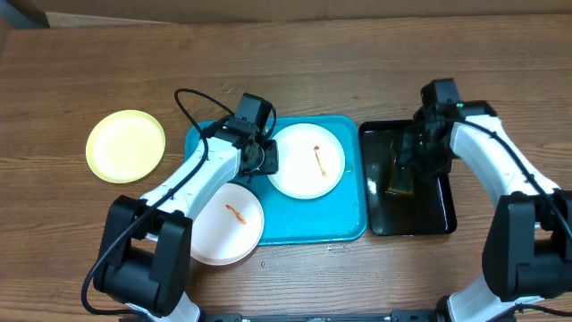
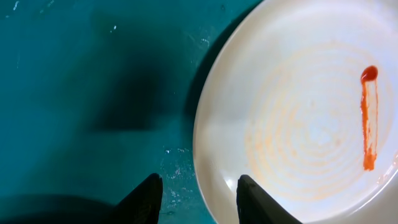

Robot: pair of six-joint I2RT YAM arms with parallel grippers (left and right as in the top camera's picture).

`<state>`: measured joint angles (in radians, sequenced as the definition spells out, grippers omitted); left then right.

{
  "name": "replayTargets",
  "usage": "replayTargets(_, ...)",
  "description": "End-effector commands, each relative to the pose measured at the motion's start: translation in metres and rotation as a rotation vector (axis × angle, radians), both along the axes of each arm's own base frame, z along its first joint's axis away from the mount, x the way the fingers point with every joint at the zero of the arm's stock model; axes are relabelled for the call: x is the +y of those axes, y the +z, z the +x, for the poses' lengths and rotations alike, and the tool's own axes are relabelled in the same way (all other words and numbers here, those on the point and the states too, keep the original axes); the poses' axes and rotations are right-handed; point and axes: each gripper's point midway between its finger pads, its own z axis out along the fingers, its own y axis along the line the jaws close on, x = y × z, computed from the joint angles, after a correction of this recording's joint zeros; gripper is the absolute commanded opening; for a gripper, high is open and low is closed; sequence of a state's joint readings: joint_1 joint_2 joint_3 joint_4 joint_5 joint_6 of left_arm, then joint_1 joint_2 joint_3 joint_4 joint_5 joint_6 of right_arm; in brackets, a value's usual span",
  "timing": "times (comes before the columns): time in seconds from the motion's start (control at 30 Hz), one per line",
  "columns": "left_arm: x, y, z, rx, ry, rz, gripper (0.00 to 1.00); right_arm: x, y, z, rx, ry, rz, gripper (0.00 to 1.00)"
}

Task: Clean dirty plates on tray and stack at the side
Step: 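Reach the right gripper into the black tray toward the sponge, then grasp the green sponge with the right gripper and dip it in water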

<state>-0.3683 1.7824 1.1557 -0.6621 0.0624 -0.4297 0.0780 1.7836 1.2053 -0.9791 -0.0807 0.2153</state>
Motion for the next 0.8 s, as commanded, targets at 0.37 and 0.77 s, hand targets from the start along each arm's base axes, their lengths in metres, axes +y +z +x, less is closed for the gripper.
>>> replayTargets(0.37, -0.007, 0.008, 0.007, 0.002, -0.056, -0.056, 0.45, 0.013, -0.035, -0.03, 0.053, 0.036, -0.014, 0.31)
replayTargets(0.77, -0.008, 0.009, 0.011, -0.018, -0.053, -0.059, 0.47, 0.011, -0.025, -0.016, 0.014, 0.031, -0.012, 0.76)
